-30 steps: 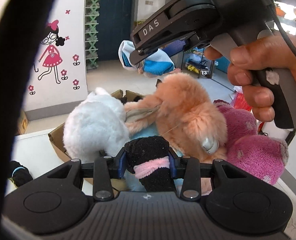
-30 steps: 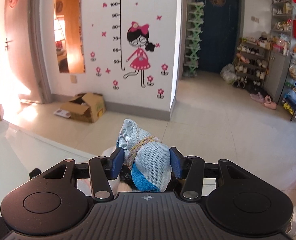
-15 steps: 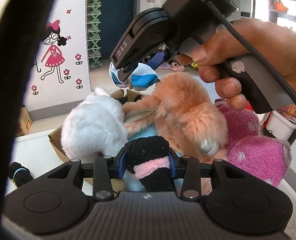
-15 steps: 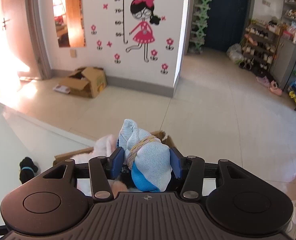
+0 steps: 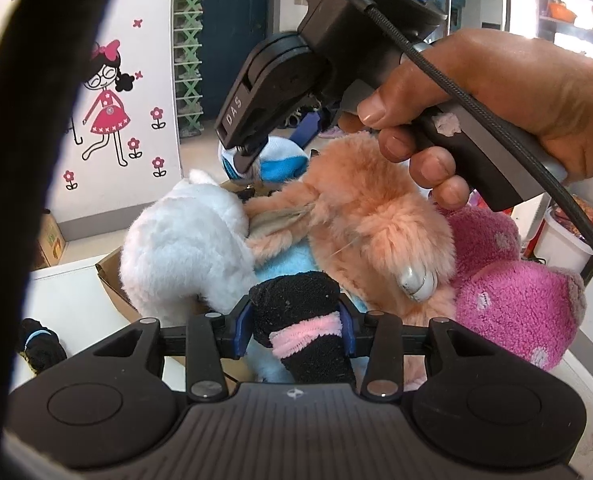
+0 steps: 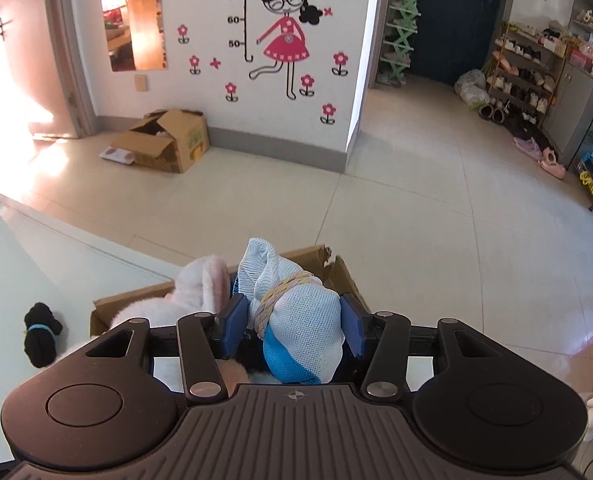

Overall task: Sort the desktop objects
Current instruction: 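Lower the black sock and light-blue bundle into the box and open both tools, then move the left tool to the black sock ball while the right tool nears the white bundle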

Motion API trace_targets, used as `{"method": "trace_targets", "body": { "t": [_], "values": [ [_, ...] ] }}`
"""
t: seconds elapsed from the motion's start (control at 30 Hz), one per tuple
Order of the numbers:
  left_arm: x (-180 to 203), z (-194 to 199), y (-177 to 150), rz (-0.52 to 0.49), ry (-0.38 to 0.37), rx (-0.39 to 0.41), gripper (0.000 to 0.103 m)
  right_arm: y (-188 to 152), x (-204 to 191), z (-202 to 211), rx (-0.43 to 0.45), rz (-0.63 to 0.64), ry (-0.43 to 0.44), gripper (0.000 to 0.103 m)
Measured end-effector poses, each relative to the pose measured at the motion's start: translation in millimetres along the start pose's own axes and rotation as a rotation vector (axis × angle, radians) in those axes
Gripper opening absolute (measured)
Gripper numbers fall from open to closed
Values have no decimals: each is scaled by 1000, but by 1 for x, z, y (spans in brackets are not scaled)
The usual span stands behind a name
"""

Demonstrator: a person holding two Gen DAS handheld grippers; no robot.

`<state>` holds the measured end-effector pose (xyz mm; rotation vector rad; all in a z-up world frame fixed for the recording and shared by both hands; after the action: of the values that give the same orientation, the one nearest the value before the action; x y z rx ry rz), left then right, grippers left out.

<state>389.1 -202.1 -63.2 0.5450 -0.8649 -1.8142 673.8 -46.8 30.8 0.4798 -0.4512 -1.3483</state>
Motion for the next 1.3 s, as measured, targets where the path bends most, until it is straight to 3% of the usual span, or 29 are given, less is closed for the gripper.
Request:
{"method": "trace_targets", "body": {
  "t": [0.13,0.2,0.3,0.77,0.93,1.1,1.23,1.3],
  "values": [
    [0,2,-2,-1,12,0,47,-1,1,-3,-16,-4,-3,61],
    [-2,4,-2,2,22,7,61,-1,0,-3,-10,-5,-13,59],
    [-2,7,-1,3,30,19,67,0,-3,-2,-10,0,-13,61],
    [-13,9,3,37,3,39,69,2,1,12,25,-25,1,62],
    [-20,17,1,29,18,33,70,-6,3,51,80,-66,40,67],
    [-37,47,-5,40,45,58,99,-32,-2,113,174,-95,74,81],
    [-65,80,-18,96,52,55,101,-71,-9,164,268,-144,117,86],
    [-80,96,-26,101,91,65,102,-95,-10,187,321,-192,126,90]
  ]
}}
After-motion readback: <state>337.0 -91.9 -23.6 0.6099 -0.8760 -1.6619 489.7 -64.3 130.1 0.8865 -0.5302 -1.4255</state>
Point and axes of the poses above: each gripper's, at about its wrist camera, not at the fingertips, and z roughly against the way its jaws point, x to its right, y to its top, the point moved 4 cm from there along -z, roughly the way its jaws point, and after that the axes turned 5 degrees about -x, right-handed, at the moved point
